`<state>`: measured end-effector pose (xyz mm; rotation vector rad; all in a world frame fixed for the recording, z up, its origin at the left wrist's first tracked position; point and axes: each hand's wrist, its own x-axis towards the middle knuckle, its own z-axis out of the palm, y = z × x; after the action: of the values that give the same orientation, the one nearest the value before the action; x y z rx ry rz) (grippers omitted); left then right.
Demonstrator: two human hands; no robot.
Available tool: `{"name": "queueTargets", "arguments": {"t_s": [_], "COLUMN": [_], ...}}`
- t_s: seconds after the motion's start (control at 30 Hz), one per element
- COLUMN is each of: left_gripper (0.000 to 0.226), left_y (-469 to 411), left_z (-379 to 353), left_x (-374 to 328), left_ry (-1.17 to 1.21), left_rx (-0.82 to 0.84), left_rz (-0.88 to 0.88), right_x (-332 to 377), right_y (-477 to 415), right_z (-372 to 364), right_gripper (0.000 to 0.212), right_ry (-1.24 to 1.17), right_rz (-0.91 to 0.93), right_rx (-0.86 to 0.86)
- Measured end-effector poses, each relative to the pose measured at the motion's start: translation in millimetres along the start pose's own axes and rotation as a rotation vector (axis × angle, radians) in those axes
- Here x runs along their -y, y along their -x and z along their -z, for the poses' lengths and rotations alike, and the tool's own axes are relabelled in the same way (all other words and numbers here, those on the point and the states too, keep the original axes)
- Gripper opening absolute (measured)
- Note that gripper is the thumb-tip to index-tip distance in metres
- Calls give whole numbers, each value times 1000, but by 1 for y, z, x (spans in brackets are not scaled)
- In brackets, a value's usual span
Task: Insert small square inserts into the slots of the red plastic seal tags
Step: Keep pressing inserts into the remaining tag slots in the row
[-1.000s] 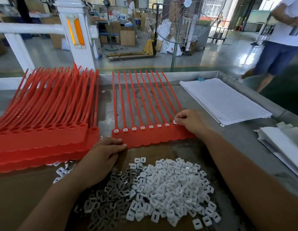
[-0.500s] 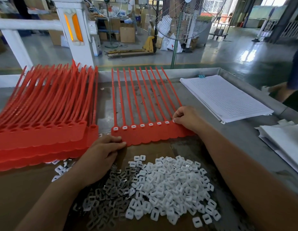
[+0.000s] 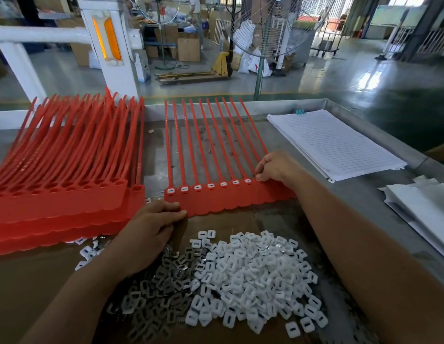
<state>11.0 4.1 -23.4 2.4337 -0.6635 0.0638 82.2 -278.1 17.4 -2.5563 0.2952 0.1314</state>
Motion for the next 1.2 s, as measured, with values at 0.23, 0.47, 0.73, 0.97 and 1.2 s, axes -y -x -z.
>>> {"name": "queueTargets", "arguments": {"t_s": [0.23,0.47,0.73,0.97,1.2], "left_gripper": [39,39,39,39,38], "left_y": [-2,-2,-2,-3,-4], "left_z": [1,2,2,2,0], "left_x": [-1,0,2,3,4], "left_ry": [-2,-9,-33,-42,-34], "left_rx": [13,6,7,6,1], "left_rz": [-5,4,-2,3,-8], "right_x": [-16,-19,-20,-19,-16], "right_y": [6,34,85,92,94], "right_z": [-9,-3,2,-3,-8], "right_gripper": [9,15,17,17,12], "right_ry": [-168,-232,-157,11,163], "right_rz": [68,234,342,341,373], "right_rx": [-151,-142,191,319,330]}}
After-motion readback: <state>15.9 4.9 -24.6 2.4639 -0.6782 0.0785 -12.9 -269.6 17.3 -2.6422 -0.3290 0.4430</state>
